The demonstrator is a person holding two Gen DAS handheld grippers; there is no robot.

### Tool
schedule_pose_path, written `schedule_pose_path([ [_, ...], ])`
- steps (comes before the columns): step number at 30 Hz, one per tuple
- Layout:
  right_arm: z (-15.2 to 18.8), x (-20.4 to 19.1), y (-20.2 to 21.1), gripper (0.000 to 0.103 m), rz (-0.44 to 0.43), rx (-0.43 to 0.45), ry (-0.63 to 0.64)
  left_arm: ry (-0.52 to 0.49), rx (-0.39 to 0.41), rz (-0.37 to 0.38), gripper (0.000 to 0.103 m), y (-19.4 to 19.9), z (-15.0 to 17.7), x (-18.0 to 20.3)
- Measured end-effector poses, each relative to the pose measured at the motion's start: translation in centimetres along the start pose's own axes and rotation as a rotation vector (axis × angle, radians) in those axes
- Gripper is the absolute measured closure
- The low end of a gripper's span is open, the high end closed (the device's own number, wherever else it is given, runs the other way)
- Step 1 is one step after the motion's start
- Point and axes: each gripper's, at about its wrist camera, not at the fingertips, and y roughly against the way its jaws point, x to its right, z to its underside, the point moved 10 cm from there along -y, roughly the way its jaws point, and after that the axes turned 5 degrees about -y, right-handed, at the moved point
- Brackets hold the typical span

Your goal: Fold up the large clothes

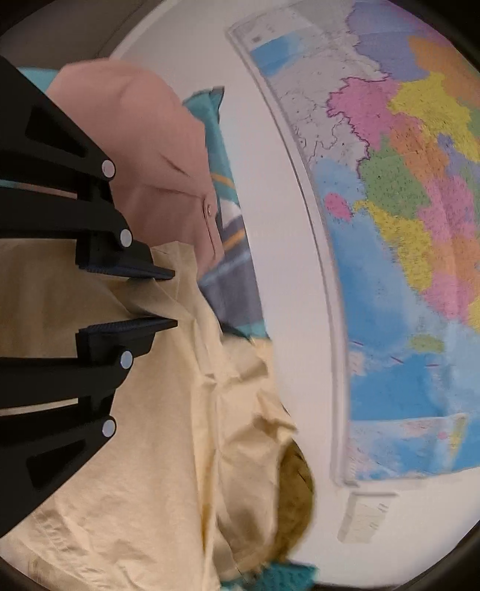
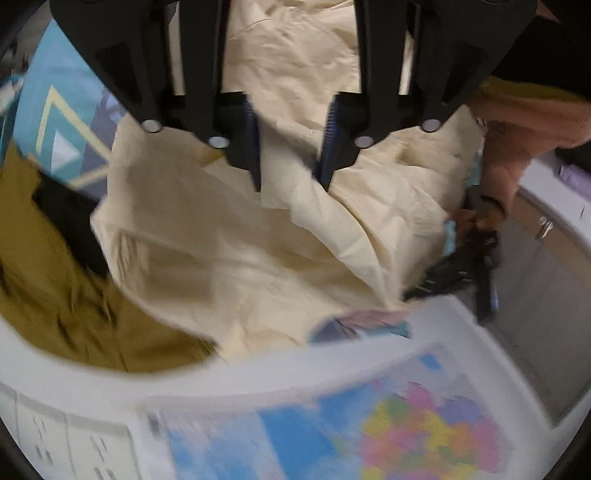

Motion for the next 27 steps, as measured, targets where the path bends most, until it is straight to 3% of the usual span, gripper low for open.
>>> schedule_pose_path([
  [2, 0.4, 1.7, -1.1, 0.037, 0.002, -0.004, -0.078, -0.022, -0.076, -0.057, 0.083, -2.1, 1.4, -0.1],
  [3, 0.6, 2.1, -1.2, 0.031, -0.017, 0.009, -0.100, -0.031, -0.094, -0.070, 0.083, -2.6, 1.9, -0.2],
  [7, 1.9, 2.3, -0.4, 0.020, -0.090, 0.082, -0.100, -0.033, -0.109, -0.094, 0.081, -3.2, 3.1, -0.9],
  [10, 2.8, 2.2, -0.8, 0.021, -0.072, 0.119, -0.070, -0.040, -0.081, -0.085, 0.081, -2.5, 2.7, -0.8],
  [11, 2.6, 2.2, -1.1, 0.031, -0.072, 0.131, -0.068, -0.043, -0.076, -0.085, 0.081, -2.4, 2.6, -0.7],
  [12, 2.4, 2.2, -1.5, 0.055, -0.070, 0.142, -0.066, -0.050, -0.070, -0.083, 0.081, -2.2, 2.5, -0.6],
  [13, 2.2, 2.1, -1.8, 0.067, -0.065, 0.138, -0.063, -0.055, -0.066, -0.088, 0.080, -2.1, 2.3, -0.4],
  [14, 2.0, 1.9, -1.9, 0.086, -0.080, 0.139, -0.076, -0.056, -0.064, -0.101, 0.080, -1.9, 2.3, -0.5],
  [15, 1.8, 1.7, -1.6, 0.094, -0.110, 0.144, -0.094, -0.048, -0.063, -0.100, 0.080, -1.7, 2.2, -0.6],
  [17, 1.4, 1.4, 0.5, 0.096, -0.163, 0.173, -0.147, -0.030, -0.062, -0.084, 0.078, -1.3, 2.1, -0.9],
  [20, 0.5, 1.7, 4.8, 0.100, -0.193, 0.259, -0.209, -0.023, -0.033, -0.057, 0.067, 0.1, 1.5, -1.1],
  [23, 0.6, 2.6, 4.5, 0.100, -0.077, 0.256, -0.191, -0.040, -0.021, -0.029, 0.061, 0.4, 1.1, -0.2],
  [27, 1.7, 5.0, -0.5, 0.098, 0.060, 0.169, -0.192, -0.079, -0.043, -0.028, 0.060, -0.1, 1.5, 1.2],
])
